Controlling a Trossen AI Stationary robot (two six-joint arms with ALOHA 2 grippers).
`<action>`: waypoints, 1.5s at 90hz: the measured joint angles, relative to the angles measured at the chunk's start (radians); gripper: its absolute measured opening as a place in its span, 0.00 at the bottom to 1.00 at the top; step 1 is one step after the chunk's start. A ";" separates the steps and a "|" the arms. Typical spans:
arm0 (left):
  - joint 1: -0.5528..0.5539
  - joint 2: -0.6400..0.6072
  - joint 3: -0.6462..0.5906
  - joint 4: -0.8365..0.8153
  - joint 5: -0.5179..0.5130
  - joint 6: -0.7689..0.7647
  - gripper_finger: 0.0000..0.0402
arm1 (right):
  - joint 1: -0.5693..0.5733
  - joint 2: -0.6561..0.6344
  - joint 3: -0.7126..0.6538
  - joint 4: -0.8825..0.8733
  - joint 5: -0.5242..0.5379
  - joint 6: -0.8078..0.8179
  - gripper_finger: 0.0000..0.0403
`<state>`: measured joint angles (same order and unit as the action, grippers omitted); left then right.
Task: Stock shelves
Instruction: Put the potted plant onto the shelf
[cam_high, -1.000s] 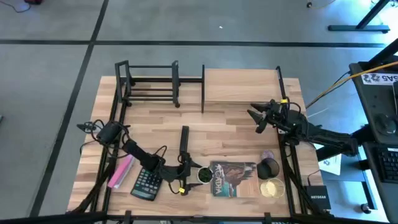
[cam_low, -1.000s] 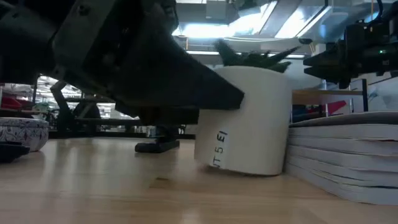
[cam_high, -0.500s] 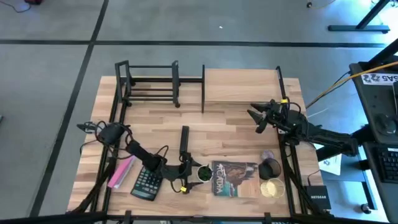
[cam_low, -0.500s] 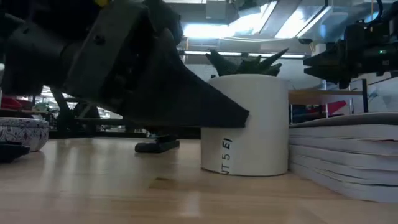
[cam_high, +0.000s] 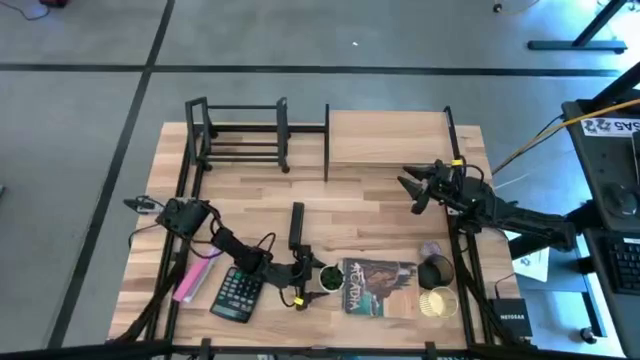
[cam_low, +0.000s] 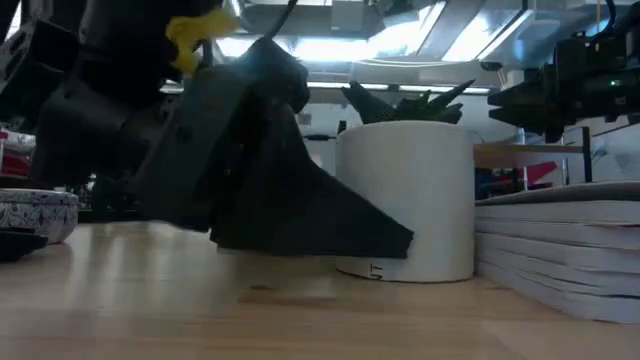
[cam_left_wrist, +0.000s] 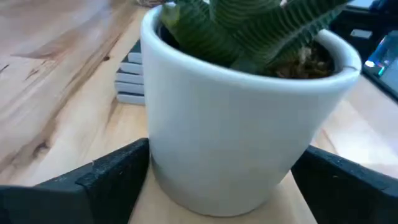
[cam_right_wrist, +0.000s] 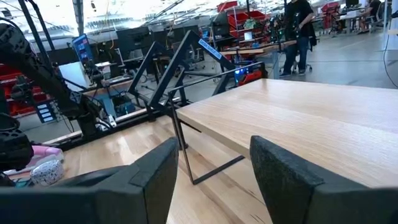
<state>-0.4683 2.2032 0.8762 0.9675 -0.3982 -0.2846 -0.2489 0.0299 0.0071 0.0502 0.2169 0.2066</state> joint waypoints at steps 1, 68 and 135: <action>0.001 0.000 0.001 -0.003 0.002 0.000 0.93 | 0.000 0.000 0.000 0.000 0.000 0.000 0.46; 0.003 0.004 0.091 -0.070 -0.049 0.029 0.83 | 0.000 0.000 0.000 0.000 0.000 0.000 0.46; 0.245 -0.434 0.191 -0.367 -0.259 0.395 0.83 | 0.000 0.000 0.000 0.000 0.000 0.000 0.46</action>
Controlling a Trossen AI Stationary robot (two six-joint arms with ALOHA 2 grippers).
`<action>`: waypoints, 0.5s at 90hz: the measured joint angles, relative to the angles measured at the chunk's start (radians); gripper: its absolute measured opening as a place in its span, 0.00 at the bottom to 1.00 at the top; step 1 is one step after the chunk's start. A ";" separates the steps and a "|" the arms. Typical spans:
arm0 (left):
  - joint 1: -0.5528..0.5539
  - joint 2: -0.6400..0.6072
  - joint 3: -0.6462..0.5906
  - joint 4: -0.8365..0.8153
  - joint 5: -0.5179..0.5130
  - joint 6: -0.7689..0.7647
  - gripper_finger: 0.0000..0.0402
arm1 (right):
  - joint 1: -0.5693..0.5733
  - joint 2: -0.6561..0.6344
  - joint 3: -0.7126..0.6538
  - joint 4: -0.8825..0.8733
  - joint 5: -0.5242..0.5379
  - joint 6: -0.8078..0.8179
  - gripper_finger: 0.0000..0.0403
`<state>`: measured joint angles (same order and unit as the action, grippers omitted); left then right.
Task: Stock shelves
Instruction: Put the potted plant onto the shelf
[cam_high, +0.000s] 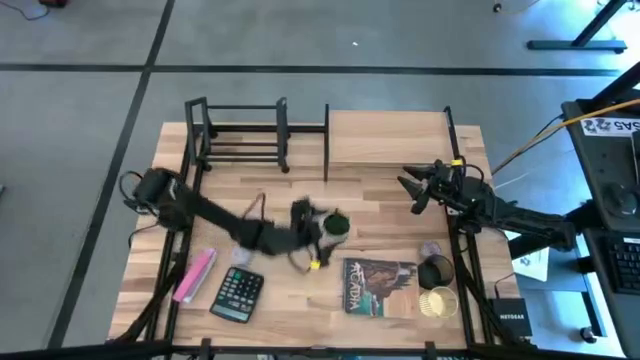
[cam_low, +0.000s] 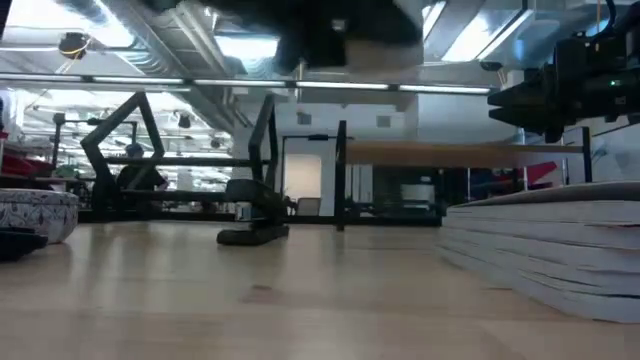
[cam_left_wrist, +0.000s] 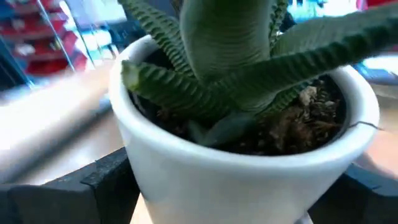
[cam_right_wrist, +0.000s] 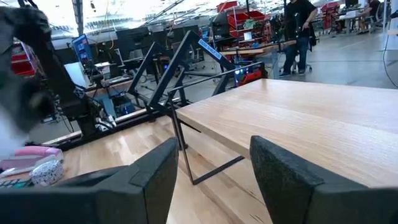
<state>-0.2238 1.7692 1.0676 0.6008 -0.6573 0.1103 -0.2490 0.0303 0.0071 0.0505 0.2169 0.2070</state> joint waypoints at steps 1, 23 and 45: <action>0.014 -0.002 0.010 -0.002 0.012 0.011 0.83 | 0.000 0.000 0.000 0.000 0.000 0.000 0.46; 0.347 0.042 0.282 -0.205 0.246 0.073 0.83 | 0.000 0.000 0.000 0.000 0.000 0.000 0.46; 0.557 0.163 0.438 -0.218 0.471 -0.050 0.83 | 0.000 0.000 0.000 0.000 0.000 0.000 0.46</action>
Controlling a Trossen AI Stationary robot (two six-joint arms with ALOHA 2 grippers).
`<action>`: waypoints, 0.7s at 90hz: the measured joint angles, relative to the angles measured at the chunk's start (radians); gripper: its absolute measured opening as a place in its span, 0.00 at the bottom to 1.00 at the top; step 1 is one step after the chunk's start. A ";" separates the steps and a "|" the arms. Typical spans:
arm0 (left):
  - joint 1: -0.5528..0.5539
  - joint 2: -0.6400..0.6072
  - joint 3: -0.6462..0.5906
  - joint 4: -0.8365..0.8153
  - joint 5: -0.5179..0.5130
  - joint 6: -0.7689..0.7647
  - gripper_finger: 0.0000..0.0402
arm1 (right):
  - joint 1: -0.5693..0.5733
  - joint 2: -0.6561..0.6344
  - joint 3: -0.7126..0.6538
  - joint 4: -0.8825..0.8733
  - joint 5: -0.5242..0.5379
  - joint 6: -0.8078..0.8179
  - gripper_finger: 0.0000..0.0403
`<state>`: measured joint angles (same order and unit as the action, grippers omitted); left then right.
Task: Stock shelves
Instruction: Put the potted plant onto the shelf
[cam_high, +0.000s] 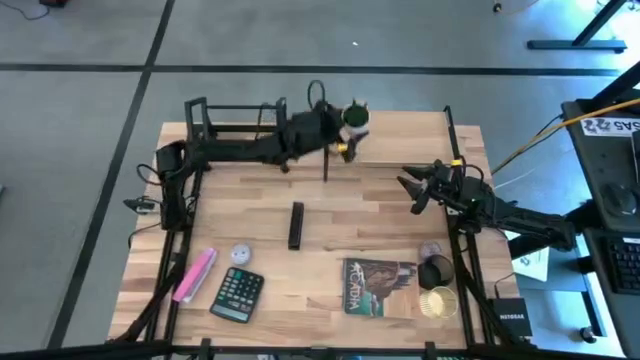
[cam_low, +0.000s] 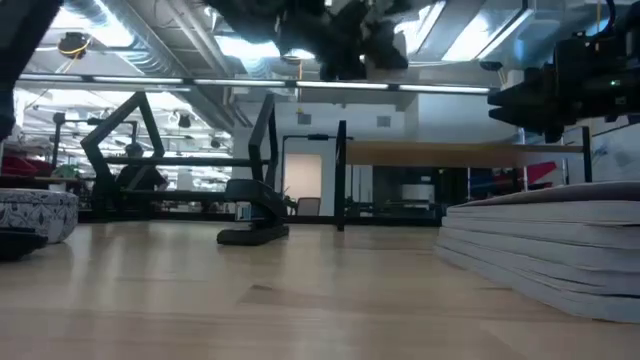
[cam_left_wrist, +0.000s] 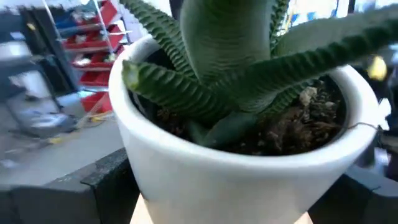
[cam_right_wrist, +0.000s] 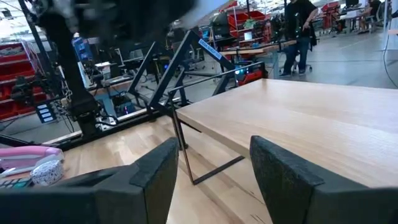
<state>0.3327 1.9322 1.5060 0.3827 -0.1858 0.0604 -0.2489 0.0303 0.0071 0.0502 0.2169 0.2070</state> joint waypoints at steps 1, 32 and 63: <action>0.005 0.008 0.006 0.001 0.006 -0.008 0.83 | 0.000 0.000 0.000 0.000 0.000 0.000 0.46; 0.035 0.204 0.179 -0.142 -0.058 -0.031 0.83 | 0.000 0.000 0.000 0.000 0.000 0.000 0.46; 0.061 0.208 0.181 -0.296 -0.159 -0.105 0.85 | 0.000 0.000 0.000 0.000 0.000 0.000 0.46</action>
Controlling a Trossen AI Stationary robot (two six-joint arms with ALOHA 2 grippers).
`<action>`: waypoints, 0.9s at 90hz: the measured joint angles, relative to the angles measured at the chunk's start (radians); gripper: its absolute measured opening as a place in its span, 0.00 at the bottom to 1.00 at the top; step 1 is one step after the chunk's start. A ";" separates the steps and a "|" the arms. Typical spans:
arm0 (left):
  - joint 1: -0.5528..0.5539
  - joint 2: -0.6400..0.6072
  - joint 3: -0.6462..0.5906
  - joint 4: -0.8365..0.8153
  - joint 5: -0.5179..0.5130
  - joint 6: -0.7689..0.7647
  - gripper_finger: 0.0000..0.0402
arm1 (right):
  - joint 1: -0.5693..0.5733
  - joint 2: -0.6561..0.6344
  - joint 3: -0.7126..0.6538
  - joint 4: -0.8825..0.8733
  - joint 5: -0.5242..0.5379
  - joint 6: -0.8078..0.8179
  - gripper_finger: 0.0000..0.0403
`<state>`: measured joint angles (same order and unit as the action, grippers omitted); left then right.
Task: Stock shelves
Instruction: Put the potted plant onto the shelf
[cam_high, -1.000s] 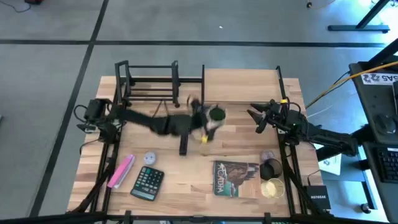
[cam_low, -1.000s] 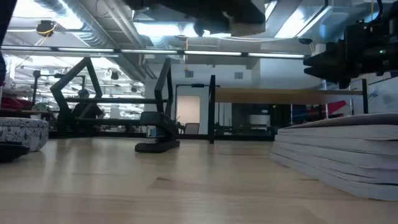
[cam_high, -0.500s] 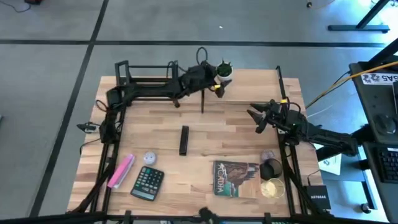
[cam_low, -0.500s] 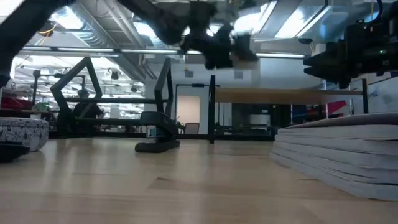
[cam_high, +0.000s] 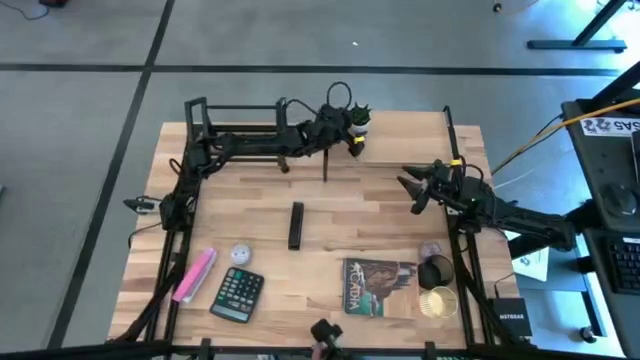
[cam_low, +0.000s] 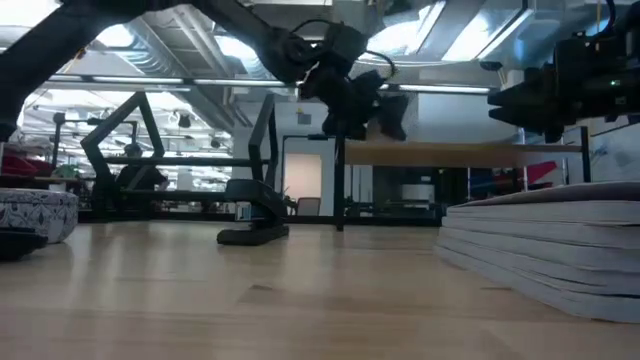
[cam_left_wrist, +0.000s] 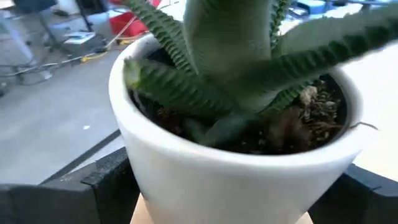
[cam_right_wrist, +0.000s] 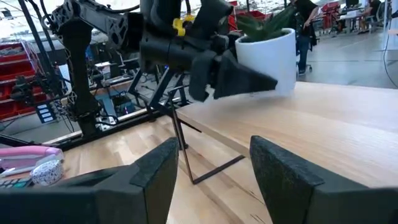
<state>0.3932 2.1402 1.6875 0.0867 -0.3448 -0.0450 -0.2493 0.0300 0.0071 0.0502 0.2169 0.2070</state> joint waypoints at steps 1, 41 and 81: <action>0.001 0.000 0.000 -0.001 -0.001 -0.001 0.85 | 0.000 0.000 0.000 0.000 0.000 0.000 0.46; 0.001 -0.006 -0.002 0.001 0.027 -0.019 0.89 | 0.000 0.000 0.000 0.000 0.000 0.000 0.46; 0.002 -0.007 -0.005 -0.004 0.044 0.061 0.89 | 0.000 0.000 0.000 0.000 0.000 0.000 0.46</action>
<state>0.3948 2.1334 1.6829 0.0824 -0.3011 0.0156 -0.2489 0.0303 0.0074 0.0502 0.2169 0.2070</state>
